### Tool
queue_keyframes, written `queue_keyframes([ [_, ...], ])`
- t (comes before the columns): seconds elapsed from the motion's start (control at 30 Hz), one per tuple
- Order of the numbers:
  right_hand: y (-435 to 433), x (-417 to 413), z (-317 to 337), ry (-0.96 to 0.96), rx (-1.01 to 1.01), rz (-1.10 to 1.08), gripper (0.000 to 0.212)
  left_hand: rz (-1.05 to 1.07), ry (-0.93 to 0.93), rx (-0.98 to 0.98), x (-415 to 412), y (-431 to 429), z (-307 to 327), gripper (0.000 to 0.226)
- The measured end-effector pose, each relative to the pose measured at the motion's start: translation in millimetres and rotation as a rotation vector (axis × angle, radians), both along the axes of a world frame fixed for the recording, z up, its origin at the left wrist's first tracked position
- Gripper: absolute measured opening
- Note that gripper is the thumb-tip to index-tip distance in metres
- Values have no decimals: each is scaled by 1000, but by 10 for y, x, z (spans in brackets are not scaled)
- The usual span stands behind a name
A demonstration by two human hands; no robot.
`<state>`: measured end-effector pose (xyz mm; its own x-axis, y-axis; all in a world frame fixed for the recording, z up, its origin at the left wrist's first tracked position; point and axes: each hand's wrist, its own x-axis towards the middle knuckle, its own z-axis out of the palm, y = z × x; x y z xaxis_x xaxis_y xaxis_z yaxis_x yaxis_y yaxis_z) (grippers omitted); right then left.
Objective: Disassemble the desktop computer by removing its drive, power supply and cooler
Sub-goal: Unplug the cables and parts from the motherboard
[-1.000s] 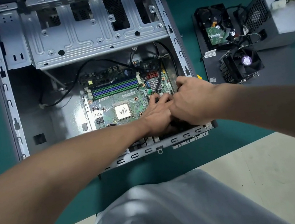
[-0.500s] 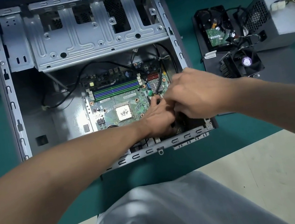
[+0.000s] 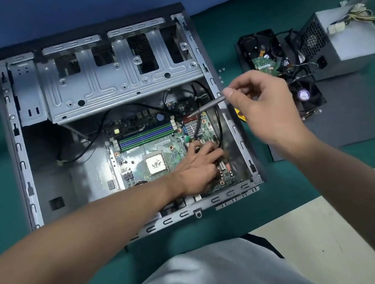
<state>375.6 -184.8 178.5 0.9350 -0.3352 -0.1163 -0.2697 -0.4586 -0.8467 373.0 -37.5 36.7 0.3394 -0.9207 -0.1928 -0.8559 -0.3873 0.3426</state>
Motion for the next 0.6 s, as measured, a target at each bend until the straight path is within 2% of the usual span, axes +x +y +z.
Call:
queue_keyframes([
  [0.17,-5,-68,-34,-1,200,-178,12,16,82,-12,36,-2,58,20],
  [0.27,-37,-65,14,-49,433,-264,11,132,232,-38,77,18,217,14],
  [0.37,-121,4,78,-102,744,-331,15,400,435,-165,65,29,489,5],
  [0.47,-158,117,156,-132,1010,-338,20,746,557,-345,97,75,797,5],
  [0.53,-153,216,219,-169,1112,-373,22,933,550,-430,188,104,985,10],
  [0.6,-171,302,283,-213,1111,-393,24,1093,543,-538,297,98,1149,14],
])
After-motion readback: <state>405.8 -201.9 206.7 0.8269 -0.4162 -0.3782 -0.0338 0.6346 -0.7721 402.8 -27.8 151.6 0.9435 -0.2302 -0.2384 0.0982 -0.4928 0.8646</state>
